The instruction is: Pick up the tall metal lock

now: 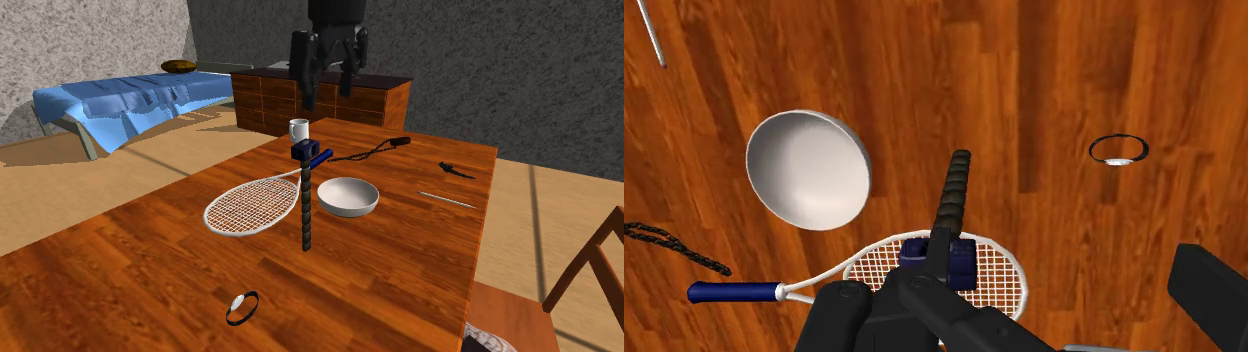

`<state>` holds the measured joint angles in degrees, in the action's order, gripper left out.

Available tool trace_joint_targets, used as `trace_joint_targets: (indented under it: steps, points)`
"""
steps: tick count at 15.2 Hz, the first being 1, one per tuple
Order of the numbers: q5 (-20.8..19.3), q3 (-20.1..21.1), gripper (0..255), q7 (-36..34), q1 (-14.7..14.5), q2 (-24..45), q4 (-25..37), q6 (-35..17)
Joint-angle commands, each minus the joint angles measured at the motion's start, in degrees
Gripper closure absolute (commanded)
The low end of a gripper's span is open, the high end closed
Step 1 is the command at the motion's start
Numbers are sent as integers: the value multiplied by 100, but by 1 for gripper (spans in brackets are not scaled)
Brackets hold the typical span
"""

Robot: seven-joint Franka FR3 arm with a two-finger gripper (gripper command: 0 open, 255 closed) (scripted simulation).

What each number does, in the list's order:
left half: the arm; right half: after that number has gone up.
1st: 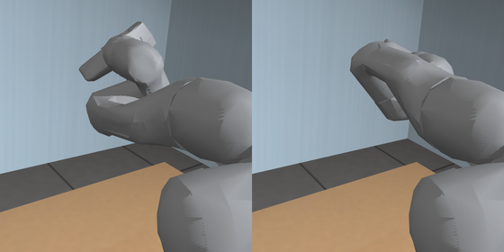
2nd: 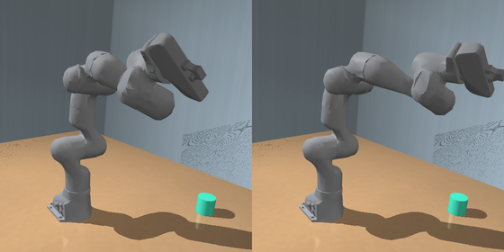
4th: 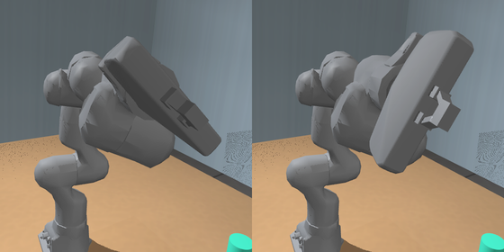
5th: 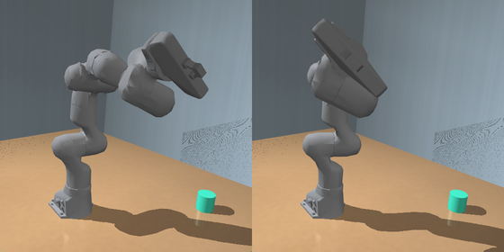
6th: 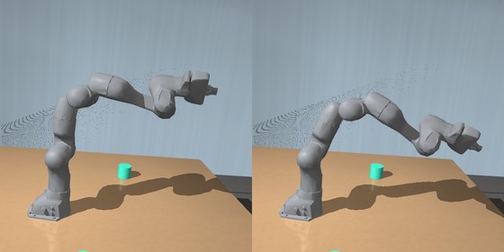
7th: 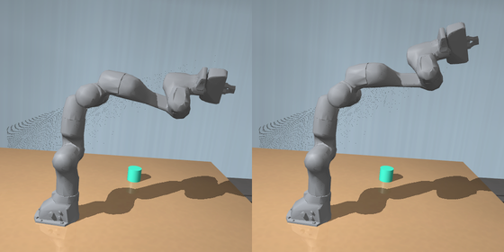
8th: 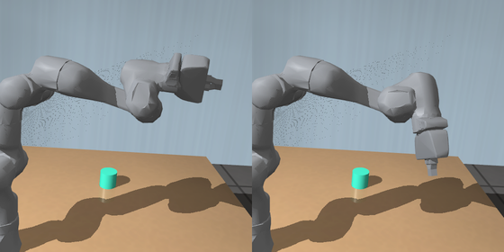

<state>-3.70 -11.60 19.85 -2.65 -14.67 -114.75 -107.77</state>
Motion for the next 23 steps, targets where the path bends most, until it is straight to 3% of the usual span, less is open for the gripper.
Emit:
trace_joint_targets:
  steps: [1,10,19,20,23]
  points:
    - [114,-118,0,288,-8,496,279,-96]
    - [734,-308,0,1395,182,2741,2153,107]
    - [764,-290,0,1419,183,2825,1680,-447]
    - [764,-289,255,1417,182,2826,1681,-448]
    - [764,-289,255,1417,182,2827,1687,-443]
